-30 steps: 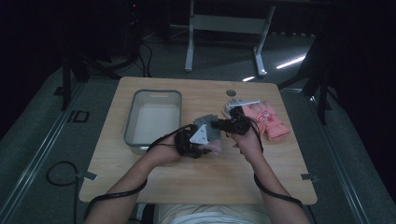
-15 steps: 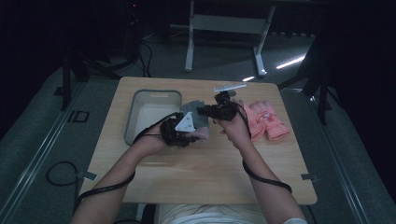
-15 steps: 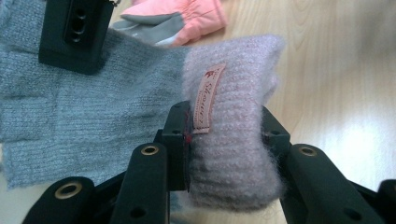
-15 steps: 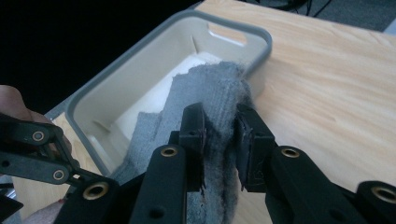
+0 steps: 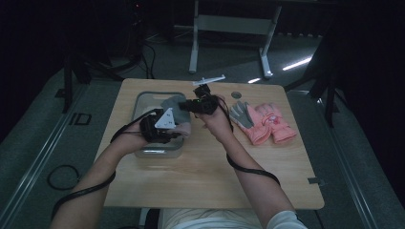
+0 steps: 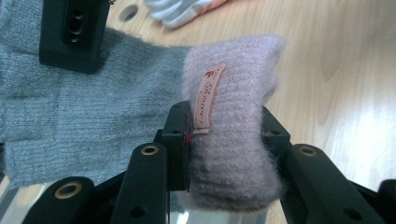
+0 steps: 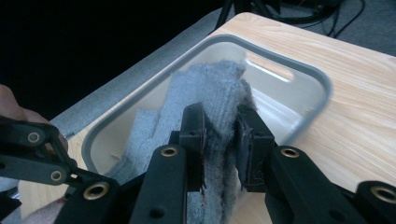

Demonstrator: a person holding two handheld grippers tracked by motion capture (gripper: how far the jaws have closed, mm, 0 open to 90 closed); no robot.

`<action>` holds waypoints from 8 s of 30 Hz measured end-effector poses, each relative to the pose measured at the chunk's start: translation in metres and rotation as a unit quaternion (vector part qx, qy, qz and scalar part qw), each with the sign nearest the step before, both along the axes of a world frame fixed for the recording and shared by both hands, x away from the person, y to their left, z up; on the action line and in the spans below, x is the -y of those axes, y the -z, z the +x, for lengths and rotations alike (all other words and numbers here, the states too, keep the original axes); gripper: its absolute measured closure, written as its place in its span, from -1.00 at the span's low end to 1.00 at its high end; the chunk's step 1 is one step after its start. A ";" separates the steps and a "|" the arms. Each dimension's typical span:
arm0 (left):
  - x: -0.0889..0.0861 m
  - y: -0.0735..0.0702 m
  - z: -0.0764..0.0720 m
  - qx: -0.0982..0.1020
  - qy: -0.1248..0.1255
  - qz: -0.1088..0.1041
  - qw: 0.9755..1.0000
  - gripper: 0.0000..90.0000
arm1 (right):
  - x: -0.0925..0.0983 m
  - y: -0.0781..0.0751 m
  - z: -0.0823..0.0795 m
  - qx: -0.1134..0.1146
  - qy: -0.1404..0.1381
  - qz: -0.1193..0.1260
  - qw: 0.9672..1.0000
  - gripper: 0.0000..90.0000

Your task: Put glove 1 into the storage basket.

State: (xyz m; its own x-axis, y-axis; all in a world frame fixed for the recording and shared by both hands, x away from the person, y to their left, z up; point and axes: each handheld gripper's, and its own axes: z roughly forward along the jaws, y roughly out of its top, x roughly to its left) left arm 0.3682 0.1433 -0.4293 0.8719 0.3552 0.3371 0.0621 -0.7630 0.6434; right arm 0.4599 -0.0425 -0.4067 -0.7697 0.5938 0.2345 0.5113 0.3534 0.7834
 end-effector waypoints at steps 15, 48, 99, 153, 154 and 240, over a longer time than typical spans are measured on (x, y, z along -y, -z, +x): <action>-0.032 0.039 0.020 -0.017 -0.020 0.038 0.999 0.41 | -0.050 0.044 0.032 -0.036 -0.009 -0.018 0.999 0.66; -0.022 0.071 0.066 -0.081 -0.032 0.120 0.989 0.02 | -0.042 0.065 0.054 -0.049 0.005 -0.062 0.997 0.23; 0.082 0.022 0.010 -0.108 -0.003 -0.090 0.990 -0.93 | 0.150 0.024 -0.012 -0.006 -0.035 0.023 0.999 -0.71; 0.108 0.129 -0.081 -0.116 -0.013 -0.133 0.984 -0.92 | 0.210 0.125 0.071 0.022 0.045 -0.252 0.967 0.73; 0.108 0.129 -0.081 -0.117 -0.011 -0.131 0.984 -0.92 | 0.210 0.124 0.071 0.016 0.053 -0.251 0.966 0.78; 0.100 0.142 -0.072 -0.124 -0.015 -0.128 0.984 -0.92 | 0.266 0.079 -0.034 0.050 0.298 -0.062 0.951 0.37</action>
